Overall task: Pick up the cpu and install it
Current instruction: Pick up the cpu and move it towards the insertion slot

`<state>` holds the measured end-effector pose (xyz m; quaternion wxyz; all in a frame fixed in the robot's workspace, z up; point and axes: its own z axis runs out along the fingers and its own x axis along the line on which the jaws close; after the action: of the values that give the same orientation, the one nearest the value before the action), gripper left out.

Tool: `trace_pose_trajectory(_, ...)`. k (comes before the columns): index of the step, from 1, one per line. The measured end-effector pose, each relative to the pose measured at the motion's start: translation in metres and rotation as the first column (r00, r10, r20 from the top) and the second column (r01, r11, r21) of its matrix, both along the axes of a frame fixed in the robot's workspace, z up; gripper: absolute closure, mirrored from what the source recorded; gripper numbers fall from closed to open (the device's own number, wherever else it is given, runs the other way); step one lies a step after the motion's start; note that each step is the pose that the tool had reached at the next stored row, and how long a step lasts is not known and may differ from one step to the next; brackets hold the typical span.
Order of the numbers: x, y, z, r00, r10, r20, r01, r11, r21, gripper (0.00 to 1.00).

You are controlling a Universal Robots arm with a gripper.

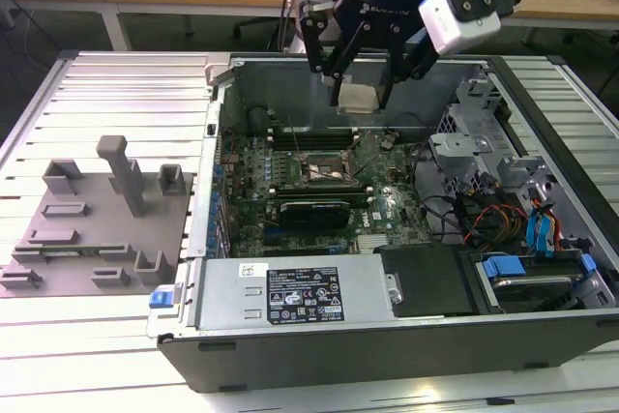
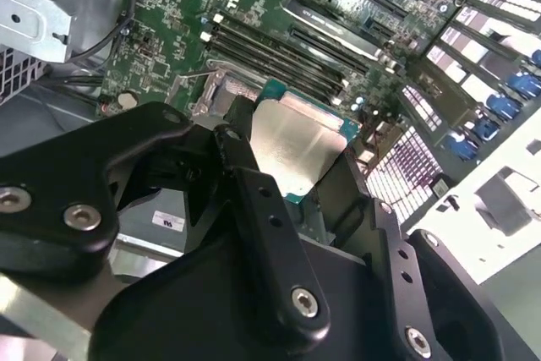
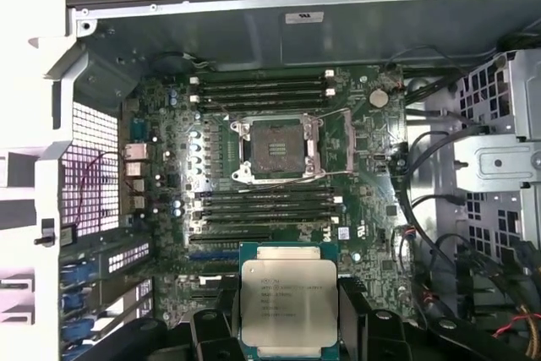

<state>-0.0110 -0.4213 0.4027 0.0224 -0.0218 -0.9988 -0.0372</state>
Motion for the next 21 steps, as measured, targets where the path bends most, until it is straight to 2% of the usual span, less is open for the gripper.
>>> trace_pose_trajectory(3,0.0,0.0,-0.0093,1.0,0.0,0.0,0.0,1.0,-0.0001,0.45)
trace_pose_trajectory(5,0.0,0.0,-0.012,1.0,0.0,0.0,0.0,1.0,-0.0001,0.45)
trace_pose_trajectory(10,0.0,0.0,-0.0264,1.0,0.0,0.0,0.0,1.0,-0.0001,0.45)
trace_pose_trajectory(14,0.0,0.0,-0.0341,1.0,0.0,0.0,0.0,1.0,-0.0002,0.45)
trace_pose_trajectory(21,0.0,0.0,-0.0525,1.0,0.0,0.0,0.0,1.0,-0.0002,0.45)
